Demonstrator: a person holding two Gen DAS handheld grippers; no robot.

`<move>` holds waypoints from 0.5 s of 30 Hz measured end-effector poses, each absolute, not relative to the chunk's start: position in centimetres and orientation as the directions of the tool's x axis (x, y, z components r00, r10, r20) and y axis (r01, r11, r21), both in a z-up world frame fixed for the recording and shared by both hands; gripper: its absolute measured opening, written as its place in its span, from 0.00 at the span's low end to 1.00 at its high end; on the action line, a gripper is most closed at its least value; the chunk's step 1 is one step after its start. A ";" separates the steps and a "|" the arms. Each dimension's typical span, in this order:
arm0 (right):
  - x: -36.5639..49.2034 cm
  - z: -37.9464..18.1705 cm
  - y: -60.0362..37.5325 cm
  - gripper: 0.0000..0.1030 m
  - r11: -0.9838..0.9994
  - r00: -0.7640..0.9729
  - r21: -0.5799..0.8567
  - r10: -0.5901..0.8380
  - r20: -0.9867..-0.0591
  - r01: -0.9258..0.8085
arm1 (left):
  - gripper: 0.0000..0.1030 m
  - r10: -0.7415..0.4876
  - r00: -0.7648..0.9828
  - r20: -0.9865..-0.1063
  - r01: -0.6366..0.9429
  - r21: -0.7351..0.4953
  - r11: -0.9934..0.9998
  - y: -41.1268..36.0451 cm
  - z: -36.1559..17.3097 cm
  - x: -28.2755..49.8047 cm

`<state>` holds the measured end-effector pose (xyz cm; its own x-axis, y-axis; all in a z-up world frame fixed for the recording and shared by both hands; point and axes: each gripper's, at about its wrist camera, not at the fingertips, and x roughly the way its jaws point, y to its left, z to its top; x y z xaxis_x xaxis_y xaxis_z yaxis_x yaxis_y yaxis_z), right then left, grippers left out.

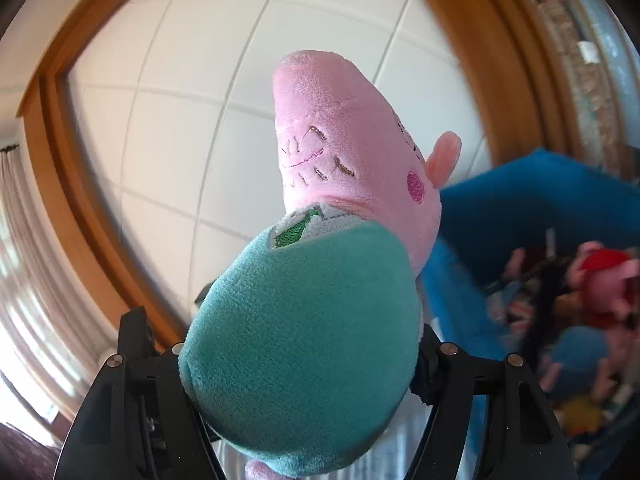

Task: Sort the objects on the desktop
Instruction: 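Carry both plushes over the blue bin and open both tools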

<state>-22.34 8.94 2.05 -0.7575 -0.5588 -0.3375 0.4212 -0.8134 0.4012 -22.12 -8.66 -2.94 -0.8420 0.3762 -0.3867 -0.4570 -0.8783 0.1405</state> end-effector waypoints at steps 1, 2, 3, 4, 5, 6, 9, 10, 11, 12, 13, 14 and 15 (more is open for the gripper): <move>-21.5 2.8 10.6 0.70 -0.825 -0.775 0.392 -0.539 -0.331 0.407 | 0.56 0.399 -0.844 -0.358 -0.473 0.148 -0.868 -6.2 -1.5 -22.1; -20.6 3.5 12.1 0.70 -0.839 -0.793 0.378 -0.515 -0.324 0.391 | 0.57 0.412 -0.844 -0.344 -0.483 0.152 -0.862 -4.9 -0.9 -22.0; -20.0 4.1 13.6 0.70 -0.854 -0.811 0.362 -0.491 -0.319 0.374 | 0.57 0.435 -0.842 -0.320 -0.499 0.154 -0.853 -2.5 0.1 -22.2; -19.3 4.7 15.5 0.71 -0.870 -0.829 0.343 -0.461 -0.315 0.354 | 0.57 0.441 -0.842 -0.311 -0.501 0.149 -0.852 -1.0 0.7 -22.6; -19.1 5.2 17.5 0.71 -0.885 -0.844 0.328 -0.431 -0.317 0.329 | 0.57 0.451 -0.836 -0.312 -0.509 0.136 -0.850 0.8 1.5 -23.4; -19.0 5.4 19.0 0.71 -0.896 -0.853 0.322 -0.407 -0.325 0.305 | 0.58 0.468 -0.824 -0.320 -0.526 0.121 -0.842 2.6 1.9 -24.2; -20.9 5.6 24.1 0.71 -0.923 -0.865 0.296 -0.348 -0.363 0.247 | 0.59 0.460 -0.824 -0.331 -0.516 0.101 -0.851 7.3 2.7 -26.5; -21.7 5.5 25.2 0.72 -0.930 -0.866 0.287 -0.329 -0.377 0.229 | 0.59 0.457 -0.823 -0.336 -0.512 0.093 -0.854 8.5 2.7 -27.1; -22.6 5.4 26.6 0.72 -0.936 -0.866 0.283 -0.313 -0.391 0.210 | 0.60 0.450 -0.828 -0.335 -0.503 0.087 -0.860 9.5 2.8 -27.8; -23.6 5.1 27.8 0.73 -0.940 -0.863 0.280 -0.299 -0.406 0.194 | 0.61 0.435 -0.834 -0.339 -0.489 0.092 -0.867 10.5 3.0 -28.2; -25.0 4.9 28.7 0.75 -0.945 -0.860 0.278 -0.282 -0.426 0.172 | 0.63 0.407 -0.844 -0.350 -0.468 0.109 -0.877 11.6 3.2 -29.0; -26.4 4.7 29.6 0.82 -0.949 -0.853 0.283 -0.261 -0.452 0.141 | 0.65 0.372 -0.855 -0.362 -0.441 0.127 -0.889 12.6 3.4 -29.8; -28.0 4.5 30.4 0.86 -0.952 -0.843 0.286 -0.241 -0.481 0.109 | 0.68 0.346 -0.863 -0.367 -0.418 0.134 -0.899 13.5 3.7 -29.8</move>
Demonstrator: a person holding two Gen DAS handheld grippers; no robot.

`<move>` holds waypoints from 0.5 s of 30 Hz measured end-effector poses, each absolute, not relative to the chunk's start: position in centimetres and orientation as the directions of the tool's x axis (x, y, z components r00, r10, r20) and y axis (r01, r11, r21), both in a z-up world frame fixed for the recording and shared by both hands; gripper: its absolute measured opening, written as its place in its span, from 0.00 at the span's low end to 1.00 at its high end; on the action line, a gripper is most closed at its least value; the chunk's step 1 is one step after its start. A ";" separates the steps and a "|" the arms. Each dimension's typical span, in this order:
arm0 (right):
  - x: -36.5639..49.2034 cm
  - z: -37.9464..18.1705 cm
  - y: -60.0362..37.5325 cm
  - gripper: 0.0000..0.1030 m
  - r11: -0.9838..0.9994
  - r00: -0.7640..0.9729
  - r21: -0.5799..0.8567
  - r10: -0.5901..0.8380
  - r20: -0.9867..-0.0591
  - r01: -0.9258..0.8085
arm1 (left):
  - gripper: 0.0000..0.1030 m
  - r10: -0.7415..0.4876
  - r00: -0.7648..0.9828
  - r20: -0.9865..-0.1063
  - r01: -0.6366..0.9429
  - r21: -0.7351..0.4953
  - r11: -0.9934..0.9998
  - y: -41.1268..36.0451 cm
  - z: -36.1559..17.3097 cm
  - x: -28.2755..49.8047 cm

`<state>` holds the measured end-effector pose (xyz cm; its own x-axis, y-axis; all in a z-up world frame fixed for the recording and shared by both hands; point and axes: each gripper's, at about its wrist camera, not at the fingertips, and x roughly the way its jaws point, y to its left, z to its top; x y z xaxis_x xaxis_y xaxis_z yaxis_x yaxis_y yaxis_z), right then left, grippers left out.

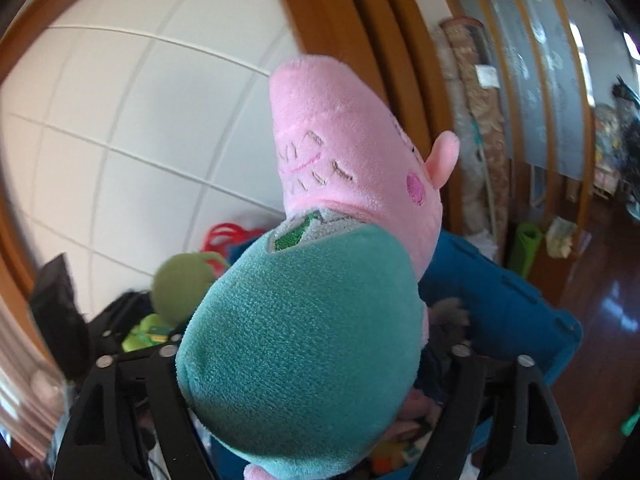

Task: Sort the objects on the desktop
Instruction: 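Carry both plushes over the blue bin and open both tools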

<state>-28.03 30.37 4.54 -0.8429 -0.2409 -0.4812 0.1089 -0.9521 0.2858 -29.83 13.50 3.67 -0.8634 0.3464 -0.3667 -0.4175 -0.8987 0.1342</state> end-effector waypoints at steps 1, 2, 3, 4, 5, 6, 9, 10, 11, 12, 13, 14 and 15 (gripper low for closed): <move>-29.2 4.4 31.0 0.87 -0.957 -0.832 0.276 -0.222 -0.508 0.087 | 0.72 0.306 -0.876 -0.373 -0.379 0.140 -0.915 14.1 4.0 -30.4; -30.1 4.3 31.5 0.87 -0.959 -0.826 0.272 -0.214 -0.522 0.076 | 0.74 0.275 -0.884 -0.379 -0.349 0.142 -0.926 14.5 4.4 -30.8; -30.6 4.2 32.4 0.87 -0.953 -0.826 0.291 -0.226 -0.516 0.079 | 0.75 0.258 -0.889 -0.378 -0.330 0.141 -0.933 15.0 4.6 -30.8; -30.7 4.1 33.6 0.87 -0.944 -0.827 0.318 -0.250 -0.504 0.091 | 0.75 0.233 -0.899 -0.370 -0.301 0.139 -0.943 15.1 5.1 -30.8; -30.8 4.1 34.0 0.87 -0.936 -0.827 0.338 -0.268 -0.493 0.101 | 0.75 0.224 -0.904 -0.365 -0.291 0.140 -0.946 15.0 5.3 -30.8; -30.7 4.3 34.5 0.88 -0.926 -0.831 0.358 -0.293 -0.473 0.123 | 0.76 0.206 -0.912 -0.356 -0.274 0.153 -0.950 15.0 5.5 -30.5; -29.6 4.5 35.1 0.89 -0.922 -0.845 0.356 -0.309 -0.437 0.153 | 0.76 0.133 -0.935 -0.328 -0.208 0.206 -0.956 15.9 5.0 -29.0; -29.2 4.4 35.3 0.89 -0.925 -0.851 0.342 -0.308 -0.424 0.164 | 0.76 0.105 -0.942 -0.317 -0.180 0.216 -0.960 15.7 4.8 -28.3; -28.8 4.3 35.0 0.90 -0.929 -0.855 0.326 -0.306 -0.418 0.173 | 0.76 0.087 -0.947 -0.311 -0.159 0.217 -0.963 15.5 4.4 -27.6; -28.2 4.3 34.5 0.91 -0.932 -0.858 0.313 -0.307 -0.412 0.183 | 0.76 0.071 -0.949 -0.308 -0.143 0.218 -0.965 15.3 4.5 -27.8; -26.7 3.9 33.4 0.92 -0.934 -0.861 0.297 -0.310 -0.403 0.197 | 0.76 0.044 -0.951 -0.306 -0.114 0.217 -0.969 14.9 4.1 -27.2; -26.3 3.7 32.9 0.93 -0.936 -0.860 0.289 -0.311 -0.404 0.203 | 0.76 0.022 -0.952 -0.306 -0.091 0.215 -0.972 14.5 3.9 -26.9; -26.2 3.4 32.7 0.93 -0.936 -0.857 0.283 -0.316 -0.407 0.211 | 0.76 0.005 -0.951 -0.309 -0.074 0.211 -0.975 14.3 3.6 -26.5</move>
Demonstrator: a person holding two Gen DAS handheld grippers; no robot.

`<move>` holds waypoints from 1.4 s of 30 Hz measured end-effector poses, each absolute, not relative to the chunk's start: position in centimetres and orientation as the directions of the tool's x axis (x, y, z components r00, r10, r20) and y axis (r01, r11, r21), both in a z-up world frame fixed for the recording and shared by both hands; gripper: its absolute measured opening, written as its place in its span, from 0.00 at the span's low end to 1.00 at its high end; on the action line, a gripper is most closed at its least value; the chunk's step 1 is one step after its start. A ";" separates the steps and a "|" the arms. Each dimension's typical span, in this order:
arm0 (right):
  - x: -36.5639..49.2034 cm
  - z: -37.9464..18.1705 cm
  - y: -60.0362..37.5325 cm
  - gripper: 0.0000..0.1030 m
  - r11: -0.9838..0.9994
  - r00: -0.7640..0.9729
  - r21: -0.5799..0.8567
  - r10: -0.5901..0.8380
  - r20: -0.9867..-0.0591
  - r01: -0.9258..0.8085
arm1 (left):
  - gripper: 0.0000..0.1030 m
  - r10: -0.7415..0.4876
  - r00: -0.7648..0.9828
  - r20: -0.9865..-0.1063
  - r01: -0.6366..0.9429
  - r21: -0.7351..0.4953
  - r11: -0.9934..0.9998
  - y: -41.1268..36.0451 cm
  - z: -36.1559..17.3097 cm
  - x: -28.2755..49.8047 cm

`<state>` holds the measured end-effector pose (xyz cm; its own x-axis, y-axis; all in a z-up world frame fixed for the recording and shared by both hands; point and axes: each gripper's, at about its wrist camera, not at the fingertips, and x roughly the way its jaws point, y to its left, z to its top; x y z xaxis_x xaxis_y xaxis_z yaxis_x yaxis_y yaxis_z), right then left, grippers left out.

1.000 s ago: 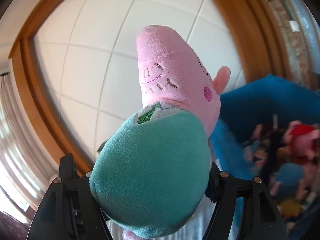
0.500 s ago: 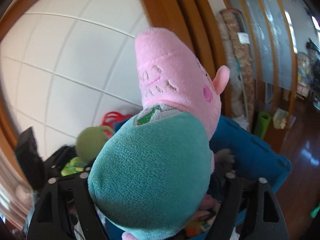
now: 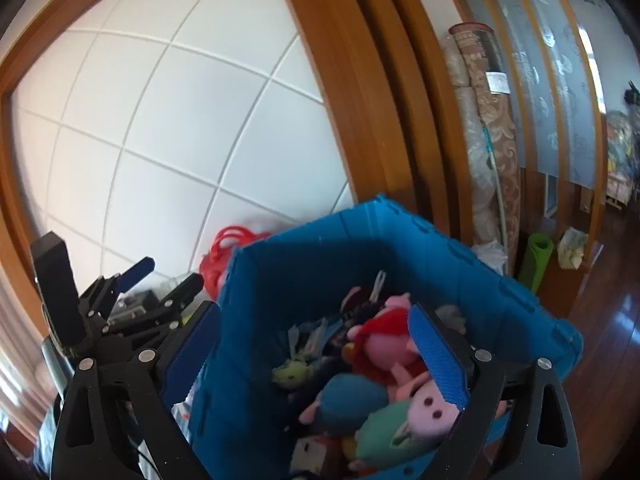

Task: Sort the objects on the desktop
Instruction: 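Carry both plushes over the blue bin and open both tools, then move both tools back over the table toward the packaged items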

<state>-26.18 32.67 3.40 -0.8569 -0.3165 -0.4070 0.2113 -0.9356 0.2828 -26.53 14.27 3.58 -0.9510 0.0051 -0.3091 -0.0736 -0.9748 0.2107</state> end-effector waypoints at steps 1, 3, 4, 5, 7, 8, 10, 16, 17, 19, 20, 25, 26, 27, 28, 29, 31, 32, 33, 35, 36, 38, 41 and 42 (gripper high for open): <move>-25.6 3.0 32.1 0.93 -0.931 -0.851 0.285 -0.333 -0.406 0.229 | 0.76 -0.015 -0.949 -0.315 -0.053 0.207 -0.977 14.0 3.1 -26.0; -24.6 2.4 31.5 0.93 -0.919 -0.845 0.301 -0.364 -0.392 0.256 | 0.76 -0.049 -0.947 -0.318 -0.017 0.202 -0.979 13.1 2.2 -25.0; -23.9 2.2 31.0 0.93 -0.914 -0.843 0.303 -0.376 -0.384 0.269 | 0.76 -0.070 -0.945 -0.318 0.006 0.197 -0.980 12.6 2.1 -24.4; -23.1 2.2 30.4 0.93 -0.912 -0.843 0.299 -0.384 -0.377 0.282 | 0.76 -0.095 -0.943 -0.318 0.034 0.192 -0.981 12.0 1.8 -23.7; -22.1 2.2 29.4 0.93 -0.913 -0.848 0.282 -0.385 -0.364 0.293 | 0.76 -0.122 -0.938 -0.324 0.064 0.184 -0.981 11.0 1.3 -22.9; -21.6 2.3 28.8 0.94 -0.915 -0.849 0.266 -0.385 -0.362 0.302 | 0.76 -0.135 -0.936 -0.326 0.078 0.182 -0.980 10.6 1.1 -22.6; -21.1 2.3 27.9 0.94 -0.916 -0.849 0.249 -0.389 -0.358 0.314 | 0.76 -0.151 -0.931 -0.333 0.094 0.180 -0.979 9.6 0.6 -21.9; -19.1 2.2 25.1 0.95 -0.930 -0.856 0.213 -0.361 -0.370 0.300 | 0.76 -0.175 -0.929 -0.327 0.123 0.172 -0.977 6.0 0.0 -20.2; -18.9 2.2 24.5 0.95 -0.933 -0.858 0.209 -0.353 -0.373 0.293 | 0.76 -0.177 -0.928 -0.329 0.126 0.172 -0.977 5.1 -0.1 -19.9; -18.5 2.3 23.3 0.95 -0.934 -0.859 0.218 -0.349 -0.376 0.284 | 0.76 -0.177 -0.926 -0.334 0.125 0.172 -0.977 3.5 0.1 -19.6; -18.4 2.3 22.7 0.95 -0.933 -0.856 0.224 -0.350 -0.380 0.282 | 0.76 -0.179 -0.925 -0.336 0.126 0.173 -0.977 3.0 0.1 -19.4; -17.5 1.8 18.4 0.95 -0.932 -0.851 0.247 -0.345 -0.395 0.264 | 0.76 -0.177 -0.922 -0.343 0.119 0.184 -0.976 -1.8 0.1 -18.1; -17.3 1.7 17.3 0.95 -0.933 -0.851 0.247 -0.344 -0.398 0.262 | 0.76 -0.178 -0.921 -0.347 0.118 0.187 -0.975 -2.7 0.0 -17.9; -17.2 1.5 16.3 0.95 -0.933 -0.848 0.248 -0.345 -0.402 0.261 | 0.76 -0.180 -0.919 -0.351 0.118 0.190 -0.975 -3.8 -0.2 -17.8; -17.0 1.3 15.2 0.95 -0.933 -0.847 0.249 -0.345 -0.405 0.261 | 0.76 -0.187 -0.916 -0.356 0.121 0.198 -0.973 -5.1 -0.6 -17.6; -16.9 1.1 14.2 0.95 -0.933 -0.847 0.251 -0.343 -0.406 0.258 | 0.76 -0.193 -0.913 -0.359 0.125 0.204 -0.971 -6.2 -0.9 -17.4; -16.7 0.4 12.7 0.95 -0.935 -0.850 0.256 -0.336 -0.406 0.247 | 0.76 -0.198 -0.910 -0.365 0.129 0.204 -0.970 -8.5 -1.7 -16.8; -16.6 -0.1 11.8 0.95 -0.936 -0.853 0.259 -0.329 -0.406 0.237 | 0.76 -0.206 -0.908 -0.365 0.137 0.206 -0.969 -10.0 -2.5 -16.3; -16.6 -0.5 11.3 0.95 -0.937 -0.854 0.259 -0.327 -0.406 0.236 | 0.76 -0.218 -0.905 -0.366 0.147 0.211 -0.966 -11.0 -3.1 -16.0; -16.5 -1.5 9.8 0.95 -0.942 -0.856 0.241 -0.316 -0.409 0.233 | 0.76 -0.247 -0.885 -0.394 0.172 0.215 -0.961 -14.3 -5.2 -15.2; -16.8 -2.2 8.9 0.95 -0.948 -0.853 0.222 -0.304 -0.425 0.227 | 0.76 -0.253 -0.878 -0.406 0.178 0.213 -0.961 -15.4 -5.9 -15.0; -17.5 -3.2 7.9 0.95 -0.948 -0.837 0.217 -0.309 -0.452 0.233 | 0.76 -0.284 -0.846 -0.451 0.214 0.201 -0.956 -18.5 -7.9 -14.7; -19.4 -4.9 6.4 0.95 -0.942 -0.800 0.225 -0.331 -0.501 0.249 | 0.76 -0.332 -0.808 -0.486 0.262 0.208 -0.942 -21.5 -9.9 -14.8; -20.2 -5.3 5.8 0.95 -0.937 -0.788 0.227 -0.347 -0.509 0.267 | 0.76 -0.352 -0.794 -0.496 0.279 0.216 -0.936 -22.5 -10.6 -14.8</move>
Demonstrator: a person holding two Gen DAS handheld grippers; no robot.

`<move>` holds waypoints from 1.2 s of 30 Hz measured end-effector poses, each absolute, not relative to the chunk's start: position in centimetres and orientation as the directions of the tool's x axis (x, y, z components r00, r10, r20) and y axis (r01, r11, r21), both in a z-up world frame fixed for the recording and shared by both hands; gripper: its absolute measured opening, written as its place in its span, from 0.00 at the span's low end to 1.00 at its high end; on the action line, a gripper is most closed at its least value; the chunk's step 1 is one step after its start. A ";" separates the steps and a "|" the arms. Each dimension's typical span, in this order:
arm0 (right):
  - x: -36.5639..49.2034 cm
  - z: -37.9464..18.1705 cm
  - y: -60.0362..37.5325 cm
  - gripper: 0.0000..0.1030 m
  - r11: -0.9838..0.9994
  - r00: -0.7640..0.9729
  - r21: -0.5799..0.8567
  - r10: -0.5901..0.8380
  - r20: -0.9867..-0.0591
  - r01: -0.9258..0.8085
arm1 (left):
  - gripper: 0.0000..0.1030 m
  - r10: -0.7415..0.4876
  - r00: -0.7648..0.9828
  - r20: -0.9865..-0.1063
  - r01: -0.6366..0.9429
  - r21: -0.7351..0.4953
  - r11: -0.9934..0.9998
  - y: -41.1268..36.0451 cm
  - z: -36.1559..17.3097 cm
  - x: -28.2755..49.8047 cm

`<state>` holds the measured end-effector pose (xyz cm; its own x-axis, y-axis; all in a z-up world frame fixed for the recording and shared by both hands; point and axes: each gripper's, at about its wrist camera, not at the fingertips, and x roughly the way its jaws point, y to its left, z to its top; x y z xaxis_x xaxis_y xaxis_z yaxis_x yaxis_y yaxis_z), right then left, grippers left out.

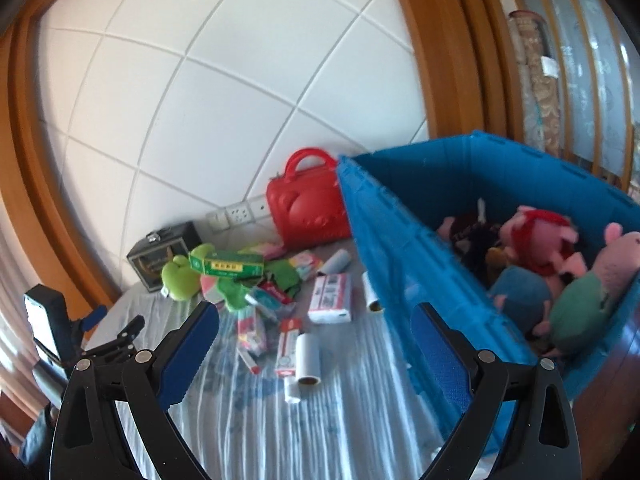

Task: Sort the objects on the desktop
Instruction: 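Move both tools back over the table toward the packaged items, then grasp the pink-and-teal pad pack with the left tool while the right tool grasps the pink tissue pack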

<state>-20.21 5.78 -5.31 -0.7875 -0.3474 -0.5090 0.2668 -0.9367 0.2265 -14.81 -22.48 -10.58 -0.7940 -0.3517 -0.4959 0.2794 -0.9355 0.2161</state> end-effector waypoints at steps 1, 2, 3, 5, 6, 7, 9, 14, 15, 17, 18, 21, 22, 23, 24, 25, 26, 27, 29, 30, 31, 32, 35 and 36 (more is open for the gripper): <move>-20.7 -5.6 5.3 0.95 -0.934 -0.780 0.225 -0.357 -0.514 0.279 | 0.76 -0.375 -0.773 -0.512 0.301 0.224 -0.927 -23.4 -11.1 -15.0; -21.3 -5.8 4.7 0.95 -0.929 -0.771 0.224 -0.369 -0.519 0.295 | 0.76 -0.387 -0.755 -0.530 0.317 0.222 -0.922 -24.3 -11.5 -15.2; -22.3 -6.2 3.7 0.95 -0.919 -0.753 0.225 -0.395 -0.526 0.325 | 0.76 -0.387 -0.750 -0.536 0.323 0.213 -0.922 -25.0 -11.7 -15.3; -24.1 -6.9 1.8 0.95 -0.897 -0.715 0.232 -0.441 -0.542 0.376 | 0.76 -0.404 -0.739 -0.539 0.343 0.214 -0.915 -26.3 -12.0 -15.7; -25.4 -7.5 0.4 0.95 -0.880 -0.682 0.238 -0.469 -0.561 0.410 | 0.76 -0.410 -0.734 -0.542 0.351 0.214 -0.912 -26.7 -12.1 -16.1; -26.4 -8.0 -0.7 0.95 -0.872 -0.663 0.237 -0.481 -0.573 0.428 | 0.76 -0.413 -0.728 -0.547 0.358 0.211 -0.910 -27.3 -12.2 -16.5; -28.3 -9.0 -2.7 0.95 -0.859 -0.636 0.223 -0.495 -0.592 0.461 | 0.76 -0.417 -0.723 -0.551 0.363 0.210 -0.908 -28.2 -12.8 -17.3; -33.3 -12.4 -5.7 0.95 -0.842 -0.564 0.258 -0.514 -0.646 0.473 | 0.76 -0.412 -0.719 -0.560 0.347 0.224 -0.911 -29.9 -14.5 -19.6; -34.3 -13.1 -6.2 0.95 -0.837 -0.553 0.251 -0.517 -0.653 0.487 | 0.76 -0.399 -0.720 -0.568 0.339 0.213 -0.916 -30.2 -14.9 -20.1; -36.3 -14.8 -7.3 0.95 -0.842 -0.534 0.222 -0.493 -0.687 0.492 | 0.76 -0.360 -0.723 -0.589 0.320 0.177 -0.931 -30.7 -15.9 -21.6; -37.3 -15.6 -7.5 0.95 -0.850 -0.529 0.217 -0.478 -0.702 0.480 | 0.76 -0.350 -0.722 -0.597 0.313 0.169 -0.934 -30.8 -16.4 -22.2; -40.8 -18.9 -7.5 0.95 -0.873 -0.495 0.217 -0.434 -0.753 0.436 | 0.76 -0.308 -0.718 -0.624 0.277 0.150 -0.949 -30.5 -18.2 -24.4; -41.6 -19.9 -7.5 0.95 -0.880 -0.483 0.215 -0.420 -0.768 0.423 | 0.76 -0.286 -0.712 -0.642 0.260 0.137 -0.956 -30.2 -19.0 -25.4; -42.4 -20.9 -7.4 0.95 -0.886 -0.469 0.212 -0.405 -0.785 0.412 | 0.76 -0.260 -0.704 -0.661 0.240 0.124 -0.963 -29.8 -19.8 -26.4; -43.5 -22.3 -7.4 0.95 -0.900 -0.454 0.193 -0.371 -0.810 0.390 | 0.76 -0.242 -0.701 -0.671 0.225 0.114 -0.968 -29.4 -20.4 -27.1; -44.3 -23.2 -7.5 0.95 -0.908 -0.449 0.177 -0.347 -0.823 0.379 | 0.76 -0.214 -0.697 -0.685 0.202 0.098 -0.974 -28.8 -21.1 -28.0; -45.1 -24.0 -7.6 0.95 -0.915 -0.445 0.160 -0.327 -0.834 0.371 | 0.76 -0.178 -0.688 -0.704 0.176 0.077 -0.981 -28.2 -21.9 -29.0; -46.3 -25.2 -7.8 0.95 -0.924 -0.433 0.134 -0.292 -0.853 0.358 | 0.76 -0.142 -0.678 -0.721 0.149 0.054 -0.987 -27.6 -22.5 -29.9; -48.0 -26.8 -8.1 0.95 -0.938 -0.413 0.104 -0.243 -0.878 0.332 | 0.76 -0.108 -0.671 -0.733 0.121 0.035 -0.992 -26.9 -23.2 -31.1; -49.0 -27.6 -8.1 0.95 -0.946 -0.408 0.088 -0.217 -0.887 0.311 | 0.76 -0.095 -0.670 -0.736 0.107 0.031 -0.994 -26.5 -23.5 -31.6; -50.1 -28.5 -8.2 0.95 -0.957 -0.399 0.068 -0.181 -0.899 0.283 | 0.76 -0.089 -0.669 -0.738 0.100 0.030 -0.995 -26.3 -23.6 -31.9; -51.0 -29.3 -8.3 0.95 -0.965 -0.388 0.048 -0.149 -0.909 0.258 | 0.76 -0.084 -0.668 -0.739 0.093 0.029 -0.995 -26.1 -23.7 -32.1; -53.3 -31.4 -8.5 0.95 -0.978 -0.364 0.003 -0.082 -0.928 0.210 | 0.76 -0.066 -0.666 -0.743 0.079 0.019 -0.997 -26.1 -24.0 -32.7; -54.2 -32.4 -8.7 0.95 -0.980 -0.345 -0.007 -0.064 -0.936 0.199 | 0.76 -0.056 -0.661 -0.749 0.073 0.010 -0.997 -26.2 -24.2 -33.0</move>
<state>-54.17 -8.66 -32.36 -0.3451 -0.0636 -0.9364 0.1994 -0.9799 -0.0069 -33.03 -26.19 -24.16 -0.6607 -0.0561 -0.7485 0.0731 -0.9973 0.0102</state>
